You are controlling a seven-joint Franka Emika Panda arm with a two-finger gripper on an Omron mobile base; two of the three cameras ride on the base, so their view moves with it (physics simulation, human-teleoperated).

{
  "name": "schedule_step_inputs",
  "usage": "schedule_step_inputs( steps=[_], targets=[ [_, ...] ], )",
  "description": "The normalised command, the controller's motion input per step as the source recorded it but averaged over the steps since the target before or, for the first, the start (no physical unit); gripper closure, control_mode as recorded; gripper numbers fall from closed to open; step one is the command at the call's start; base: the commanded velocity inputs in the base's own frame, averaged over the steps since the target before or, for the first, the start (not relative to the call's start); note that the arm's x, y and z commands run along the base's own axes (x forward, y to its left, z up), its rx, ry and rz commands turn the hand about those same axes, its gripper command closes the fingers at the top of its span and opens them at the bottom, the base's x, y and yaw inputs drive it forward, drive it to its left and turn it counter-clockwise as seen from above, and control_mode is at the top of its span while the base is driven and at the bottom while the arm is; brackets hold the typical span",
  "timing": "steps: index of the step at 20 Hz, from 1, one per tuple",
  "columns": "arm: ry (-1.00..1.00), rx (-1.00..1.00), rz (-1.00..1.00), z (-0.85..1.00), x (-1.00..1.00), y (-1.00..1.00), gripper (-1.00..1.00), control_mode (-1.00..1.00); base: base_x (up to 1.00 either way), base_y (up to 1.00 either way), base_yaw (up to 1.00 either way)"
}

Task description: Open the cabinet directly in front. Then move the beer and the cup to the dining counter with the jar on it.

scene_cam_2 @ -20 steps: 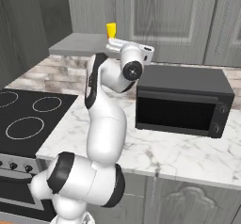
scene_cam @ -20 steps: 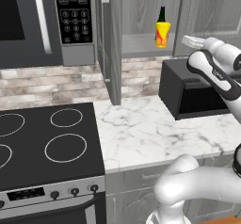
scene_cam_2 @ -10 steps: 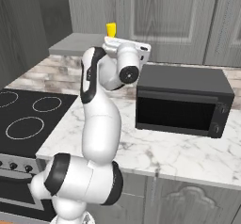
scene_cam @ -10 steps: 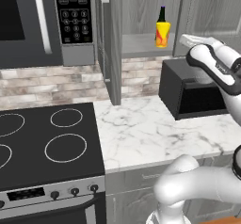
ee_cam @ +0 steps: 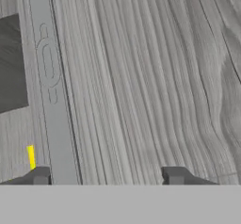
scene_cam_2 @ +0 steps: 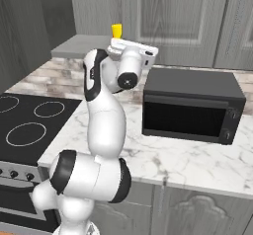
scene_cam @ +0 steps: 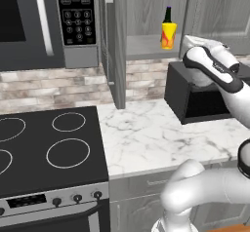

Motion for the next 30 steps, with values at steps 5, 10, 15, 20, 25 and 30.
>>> schedule_step_inputs(
  steps=[5,10,15,20,25,30],
  targets=[
    [0.19,-0.03,-0.04,-0.16,0.89,0.68,1.00,-1.00,0.00,0.00,0.00],
    [0.01,0.00,0.00,0.00,0.01,0.01,1.00,-1.00,0.00,0.00,0.00],
    [0.05,0.00,0.00,0.15,0.07,0.00,1.00,-1.00,0.00,0.00,0.00],
    [0.27,-0.01,0.00,0.62,0.33,0.17,1.00,-1.00,0.00,0.00,0.00],
    [0.25,-0.05,0.00,0.26,0.20,0.17,1.00,-1.00,0.00,0.00,0.00],
    [0.28,0.00,0.01,0.51,0.10,-0.02,1.00,-1.00,0.00,0.00,0.00]
  ],
)
